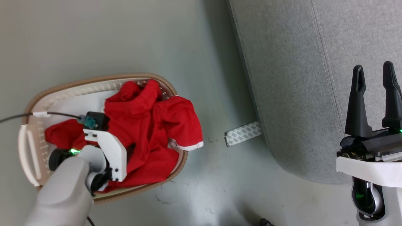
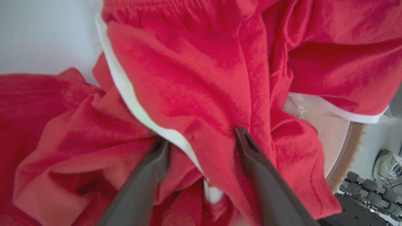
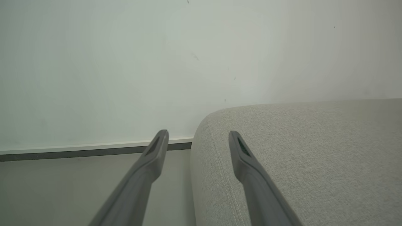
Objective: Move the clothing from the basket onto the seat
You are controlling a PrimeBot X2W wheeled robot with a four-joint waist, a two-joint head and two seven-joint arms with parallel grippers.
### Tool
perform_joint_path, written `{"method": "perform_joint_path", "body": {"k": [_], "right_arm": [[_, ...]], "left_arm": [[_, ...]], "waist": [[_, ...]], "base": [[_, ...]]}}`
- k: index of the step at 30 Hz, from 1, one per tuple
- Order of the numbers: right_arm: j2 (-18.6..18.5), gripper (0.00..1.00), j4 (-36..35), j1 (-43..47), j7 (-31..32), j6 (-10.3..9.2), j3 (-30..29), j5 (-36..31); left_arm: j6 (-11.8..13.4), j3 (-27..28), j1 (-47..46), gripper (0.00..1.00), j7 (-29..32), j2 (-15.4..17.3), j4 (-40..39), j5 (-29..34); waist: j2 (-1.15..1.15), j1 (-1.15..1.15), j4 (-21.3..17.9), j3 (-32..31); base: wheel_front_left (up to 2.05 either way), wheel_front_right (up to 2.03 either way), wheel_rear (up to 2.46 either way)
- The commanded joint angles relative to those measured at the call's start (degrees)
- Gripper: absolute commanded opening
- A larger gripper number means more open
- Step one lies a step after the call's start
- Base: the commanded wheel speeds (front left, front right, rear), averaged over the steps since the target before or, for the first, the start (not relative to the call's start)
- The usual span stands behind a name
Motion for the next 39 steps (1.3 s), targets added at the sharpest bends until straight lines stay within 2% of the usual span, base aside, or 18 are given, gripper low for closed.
{"method": "perform_joint_path", "body": {"k": [1,4,5,6,7,15,26,33,39], "right_arm": [[-0.07,1.0,-0.13,-0.58,0.02,-0.12,0.16,0.66],[-0.08,1.0,-0.03,-0.57,0.02,-0.12,0.51,1.05],[-0.07,1.0,0.02,-0.6,0.02,-0.12,0.64,1.07],[-0.08,1.0,0.06,-0.61,0.02,-0.12,0.71,0.99],[-0.07,1.0,0.12,-0.62,0.02,-0.12,0.75,0.99],[-0.1,1.0,1.54,-1.08,0.02,-0.12,0.48,-0.94],[-0.13,1.0,5.33,2.59,0.01,-0.12,-0.35,-6.81],[-0.14,1.0,8.32,6.21,0.02,-0.12,0.17,-8.36],[-0.13,1.0,10.48,10.37,0.02,-0.12,0.82,-8.95]], "left_arm": [[-0.13,-0.87,-0.89,1.0,0.56,1.13,-0.16,-0.83],[-0.13,-2.79,-1.83,1.0,1.56,2.05,0.76,-2.01],[-0.13,-3.64,-2.02,0.75,2.06,2.18,1.13,-2.08],[-0.13,-4.48,-2.14,0.26,2.36,2.13,1.27,-2.41],[-0.13,-5.17,-2.39,0.0,2.38,2.2,1.26,-2.88],[-0.13,-9.08,-1.95,0.0,-4.71,1.03,0.68,-6.61],[-0.14,-13.02,3.04,0.0,-18.69,-2.32,-0.02,-11.51],[-0.15,-14.56,5.88,0.0,-24.5,-3.9,-3.2,-13.33],[0.27,-15.17,7.94,0.0,-27.19,-4.55,-8.31,-13.6]], "waist": [[0.0,-0.01,-0.84,1.0],[0.0,-0.01,-1.22,1.69],[0.0,-0.01,-1.28,1.81],[0.0,-0.01,-1.27,1.9],[0.0,-0.01,-1.22,1.93],[0.0,-0.01,1.7,-2.69],[0.0,-0.01,10.11,-19.42],[0.0,-0.01,15.23,-29.02],[0.0,-0.01,19.18,-36.34]], "base": [[0.0,0.0,0.0],[0.0,0.0,0.0],[0.0,0.0,0.0],[0.0,0.0,0.0],[0.0,0.0,0.0],[0.0,0.0,0.0],[0.0,0.0,0.0],[0.0,0.0,0.0],[0.0,0.0,0.0]]}}
